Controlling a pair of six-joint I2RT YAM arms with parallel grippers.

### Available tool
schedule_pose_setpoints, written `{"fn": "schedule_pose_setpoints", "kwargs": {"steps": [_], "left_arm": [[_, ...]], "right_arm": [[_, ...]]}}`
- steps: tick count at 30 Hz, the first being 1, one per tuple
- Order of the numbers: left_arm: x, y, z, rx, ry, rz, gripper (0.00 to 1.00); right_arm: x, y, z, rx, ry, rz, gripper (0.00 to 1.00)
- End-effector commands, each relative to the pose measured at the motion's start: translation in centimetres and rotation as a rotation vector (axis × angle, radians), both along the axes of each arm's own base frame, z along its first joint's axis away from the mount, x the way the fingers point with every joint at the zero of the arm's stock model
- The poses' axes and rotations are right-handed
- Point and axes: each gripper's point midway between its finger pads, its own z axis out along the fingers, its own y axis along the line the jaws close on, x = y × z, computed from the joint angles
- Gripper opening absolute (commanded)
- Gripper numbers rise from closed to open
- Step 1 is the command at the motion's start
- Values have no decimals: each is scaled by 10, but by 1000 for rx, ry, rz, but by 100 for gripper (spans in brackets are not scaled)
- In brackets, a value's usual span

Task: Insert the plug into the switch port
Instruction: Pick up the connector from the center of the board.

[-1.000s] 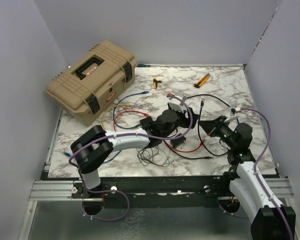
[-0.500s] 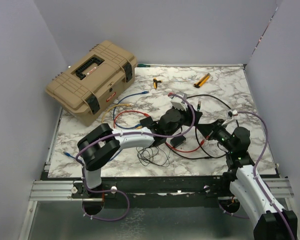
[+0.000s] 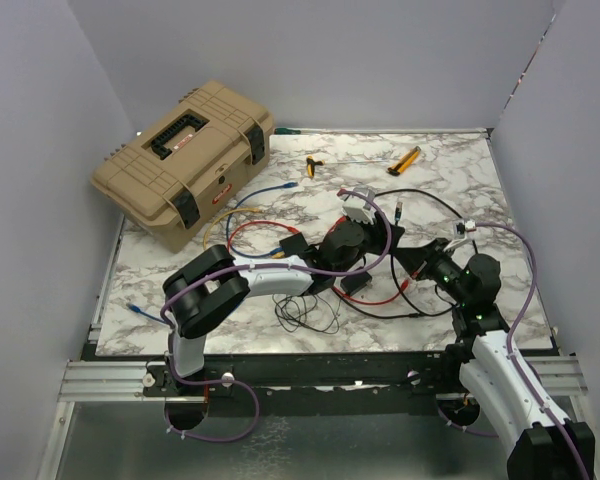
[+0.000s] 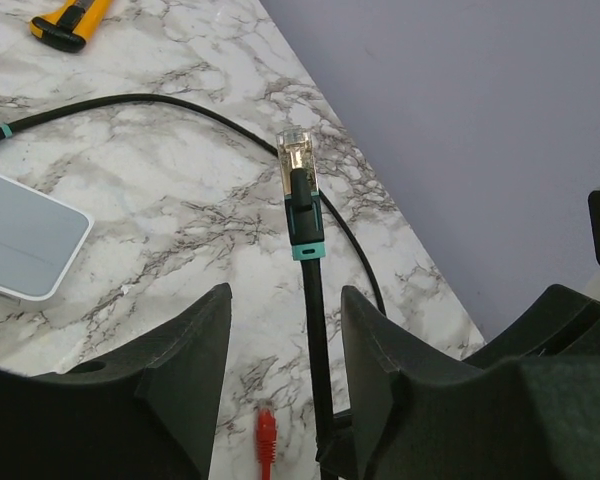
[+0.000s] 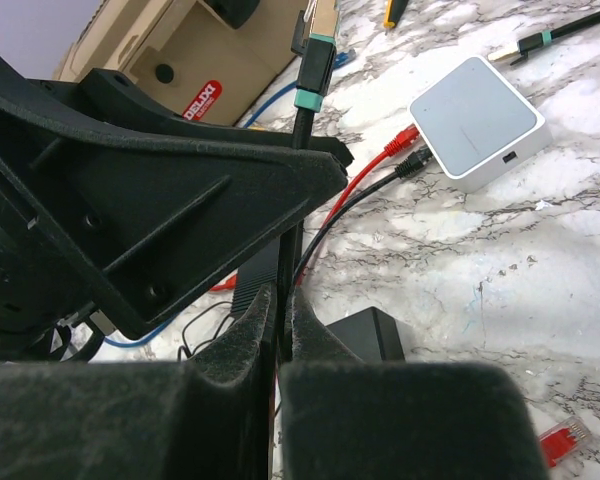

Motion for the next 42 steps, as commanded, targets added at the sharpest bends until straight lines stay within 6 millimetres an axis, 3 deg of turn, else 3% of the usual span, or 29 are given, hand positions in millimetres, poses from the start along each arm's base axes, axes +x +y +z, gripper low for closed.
{"fn": "schedule_pose_setpoints", "kwargs": {"steps": [1, 12, 22, 25, 31, 42], "left_arm": [[4, -7, 21, -67, -26, 14, 48], [10, -10, 30, -95, -42, 26, 43], [14, -10, 19, -85, -25, 23, 33], [17, -6, 16, -77, -26, 29, 19], [24, 6, 9, -52, -28, 34, 4], [32, 26, -27, 145, -1, -66, 0]], "right_arm": [[-1, 1, -2, -12, -21, 4, 3], [-3, 2, -3, -14, -18, 13, 3], [-4, 3, -3, -17, -20, 27, 4], [-4, 3, -5, -22, -15, 28, 4], [-6, 5, -8, -35, 0, 46, 6], [2, 1, 0, -97, 33, 37, 45]]}}
